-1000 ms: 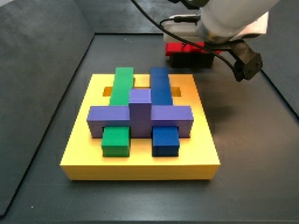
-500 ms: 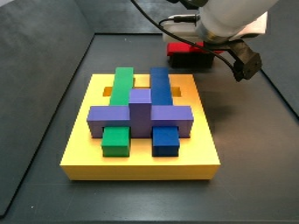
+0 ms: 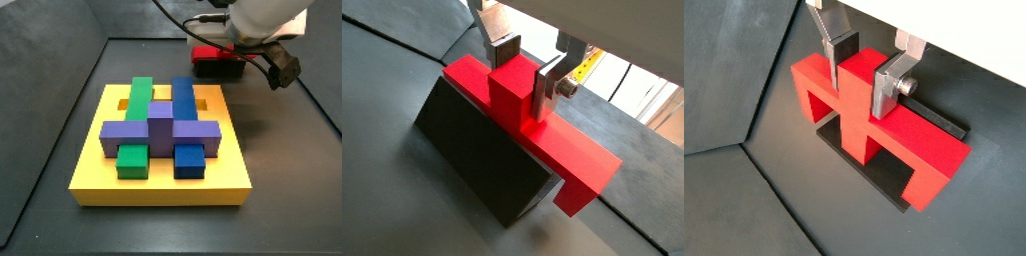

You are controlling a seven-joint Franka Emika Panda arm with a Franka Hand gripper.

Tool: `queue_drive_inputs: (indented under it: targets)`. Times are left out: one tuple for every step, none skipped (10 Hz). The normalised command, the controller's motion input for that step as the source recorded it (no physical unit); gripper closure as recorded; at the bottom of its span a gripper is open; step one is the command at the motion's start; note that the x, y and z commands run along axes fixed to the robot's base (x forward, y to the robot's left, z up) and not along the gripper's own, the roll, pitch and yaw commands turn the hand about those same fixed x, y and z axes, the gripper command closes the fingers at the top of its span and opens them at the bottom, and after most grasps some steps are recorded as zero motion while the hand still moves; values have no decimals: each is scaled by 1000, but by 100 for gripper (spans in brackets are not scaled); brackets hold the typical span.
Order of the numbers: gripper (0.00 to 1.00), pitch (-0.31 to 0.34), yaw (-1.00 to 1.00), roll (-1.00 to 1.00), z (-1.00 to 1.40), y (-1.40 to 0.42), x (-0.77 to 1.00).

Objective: Pick up the red object. Move up. Place the red object on the fixture. Regrasp the red object. Move to above the board. Insert the red object.
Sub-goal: Regrasp the red object, then move to above the board.

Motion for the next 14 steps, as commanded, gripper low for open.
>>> queue_drive_inputs:
  targets:
    - [100, 0, 0, 0, 0, 0, 0]
    - [100, 0, 0, 0, 0, 0, 0]
    - [100, 0, 0, 0, 0, 0, 0]
    - [100, 0, 0, 0, 0, 0, 0]
    - [100, 0, 0, 0, 0, 0, 0]
    - [100, 0, 0, 0, 0, 0, 0]
    - [100, 0, 0, 0, 0, 0, 0]
    - [100, 0, 0, 0, 1400, 0, 0]
    - [100, -19, 15, -59, 1400, -2, 14]
    - [100, -17, -10, -140, 1400, 15, -13]
    - [100, -15, -17, -100, 1400, 19, -9]
    - [100, 3, -25, -73, 1400, 3, -2]
    - [100, 31, -22, -18, 1400, -2, 1]
    - [100, 50, -12, -8, 1400, -4, 9]
